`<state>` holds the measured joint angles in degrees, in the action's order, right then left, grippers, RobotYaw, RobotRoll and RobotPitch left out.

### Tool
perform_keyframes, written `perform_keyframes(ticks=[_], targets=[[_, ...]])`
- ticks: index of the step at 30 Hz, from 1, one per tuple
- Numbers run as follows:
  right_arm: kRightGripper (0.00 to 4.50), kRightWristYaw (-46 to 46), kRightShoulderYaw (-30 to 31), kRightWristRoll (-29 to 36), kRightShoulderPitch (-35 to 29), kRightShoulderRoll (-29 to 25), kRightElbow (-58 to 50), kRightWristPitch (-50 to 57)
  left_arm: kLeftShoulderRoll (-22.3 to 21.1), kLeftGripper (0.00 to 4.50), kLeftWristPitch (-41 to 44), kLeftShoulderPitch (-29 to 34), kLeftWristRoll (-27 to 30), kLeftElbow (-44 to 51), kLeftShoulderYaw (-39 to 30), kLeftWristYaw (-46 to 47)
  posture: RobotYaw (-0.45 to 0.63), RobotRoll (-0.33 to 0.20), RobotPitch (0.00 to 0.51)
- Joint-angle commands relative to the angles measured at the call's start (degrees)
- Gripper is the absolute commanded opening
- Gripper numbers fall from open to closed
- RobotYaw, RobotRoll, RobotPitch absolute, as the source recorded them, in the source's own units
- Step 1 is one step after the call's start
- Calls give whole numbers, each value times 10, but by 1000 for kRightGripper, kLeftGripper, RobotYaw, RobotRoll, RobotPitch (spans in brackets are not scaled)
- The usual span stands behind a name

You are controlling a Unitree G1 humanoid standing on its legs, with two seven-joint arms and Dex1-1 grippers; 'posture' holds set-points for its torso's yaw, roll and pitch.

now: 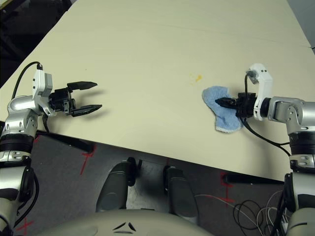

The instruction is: Wipe the water off the table with a rag.

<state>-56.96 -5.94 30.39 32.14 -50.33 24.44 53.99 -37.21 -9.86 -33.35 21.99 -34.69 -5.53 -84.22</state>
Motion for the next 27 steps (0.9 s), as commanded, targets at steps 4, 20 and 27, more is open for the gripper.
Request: perform_keyframes(ticks=[4,20,27], targets=[[30,23,-73,13,65,27,62,-45,3,4500,-4,-10,-10,-9,9,-9,125,0,236],[30,244,-103,-60,268,237,310,-248,6,4500,-11,-27,-16,-25,11,-14,129,0,235],[30,286,-76,-120,284,288,406,-277,4,4500,-6,-23,-14,-14,9,-10,143,0,236]])
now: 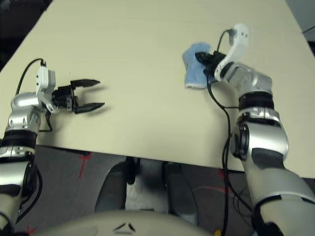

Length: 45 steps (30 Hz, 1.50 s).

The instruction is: Wipe the water off the table with a rag.

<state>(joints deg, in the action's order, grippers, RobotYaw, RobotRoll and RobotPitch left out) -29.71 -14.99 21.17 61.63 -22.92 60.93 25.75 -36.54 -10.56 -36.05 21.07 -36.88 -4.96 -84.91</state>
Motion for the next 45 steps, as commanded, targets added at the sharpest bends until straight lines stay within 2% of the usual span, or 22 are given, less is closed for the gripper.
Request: perform_keyframes(ticks=[1,7,15,22,28,34,41,45], targets=[[30,13,18,-32,-11,19,47,7,-3,4500,2,5,-4,9,3,-3,144,0,237],[30,-21,33,-47,-10,57,59,34,-5,4500,4,10,-3,15,1,-1,145,0,240],[30,-105,63,-53,-18,111,15,94,-2,4500,4,10,-4,15,3,-1,143,0,242],[30,-113,53,-47,-25,118,-16,120,-1,4500,2,11,-4,14,3,-1,140,0,244],[30,-75,42,-61,-31,86,-8,98,-1,4500,2,11,-4,13,4,-2,135,0,246],[30,-32,37,-80,-38,10,-5,65,1,4500,-2,5,-7,4,6,-3,130,0,246],[30,-31,40,-91,-51,-65,-16,57,3,4500,-5,2,-8,0,6,-2,126,0,246],[30,-42,14,-63,-45,-87,-36,71,5,4500,-6,2,-9,-2,6,-2,119,0,247]])
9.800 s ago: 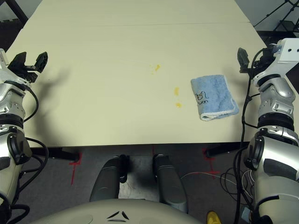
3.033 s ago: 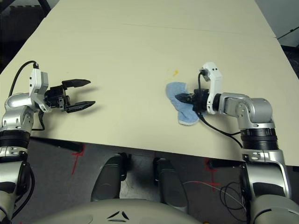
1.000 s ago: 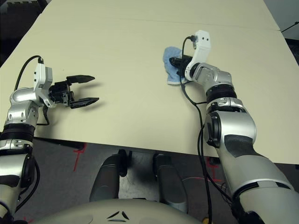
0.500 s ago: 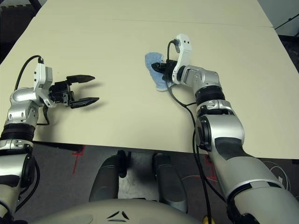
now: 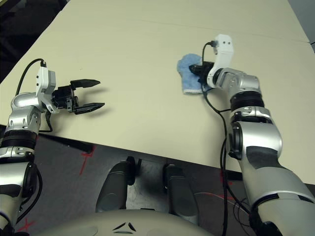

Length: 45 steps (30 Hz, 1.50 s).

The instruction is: Wipe the water off the table with a rag.

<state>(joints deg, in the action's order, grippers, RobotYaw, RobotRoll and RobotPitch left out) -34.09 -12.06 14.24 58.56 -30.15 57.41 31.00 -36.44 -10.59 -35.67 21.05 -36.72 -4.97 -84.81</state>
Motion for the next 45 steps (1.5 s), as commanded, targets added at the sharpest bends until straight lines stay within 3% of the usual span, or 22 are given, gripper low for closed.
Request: perform_keyframes(ticks=[1,8,21,33,42,45], targets=[[30,0,-20,12,-13,-17,-5,21,4,4500,-6,-2,-8,-4,6,-3,119,0,247],[30,-35,-65,72,16,-27,-52,73,7,4500,-11,-8,-11,-13,7,-4,112,0,246],[30,-41,-80,96,-1,-99,-152,154,7,4500,-15,-9,-14,-19,5,-6,105,0,248],[30,-79,-70,60,-50,-224,-79,127,9,4500,-24,-19,-18,-37,6,-10,93,0,247],[30,-44,-62,15,-109,-240,7,38,12,4500,-27,-27,-20,-45,7,-12,82,0,243],[922,-29,-39,-15,-120,-232,14,7,15,4500,-23,-30,-18,-48,4,-4,81,0,243]])
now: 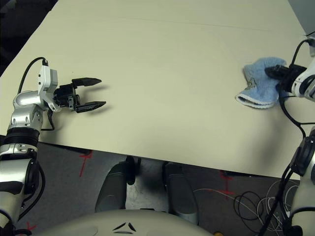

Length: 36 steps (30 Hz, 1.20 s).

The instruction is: Wipe the water off the table with a rag.

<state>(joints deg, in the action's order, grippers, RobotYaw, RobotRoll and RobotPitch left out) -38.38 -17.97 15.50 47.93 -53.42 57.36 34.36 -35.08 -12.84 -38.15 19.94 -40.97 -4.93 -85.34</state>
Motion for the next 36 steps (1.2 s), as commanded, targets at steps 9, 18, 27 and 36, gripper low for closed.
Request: perform_keyframes(ticks=[9,18,27,36], targets=[[4426,80,46,-94,7,-27,42,-173,20,4500,68,-18,29,5,-52,114,85,0,237],[4472,123,-13,-58,9,-21,77,-307,39,4500,68,-70,37,-53,-140,329,96,0,238],[4472,77,-68,-3,-9,27,78,-405,18,4500,18,-115,-13,-170,-160,513,100,0,244],[4472,79,-89,19,-48,64,72,-459,11,4500,-11,-133,-38,-224,-154,552,91,0,255]])
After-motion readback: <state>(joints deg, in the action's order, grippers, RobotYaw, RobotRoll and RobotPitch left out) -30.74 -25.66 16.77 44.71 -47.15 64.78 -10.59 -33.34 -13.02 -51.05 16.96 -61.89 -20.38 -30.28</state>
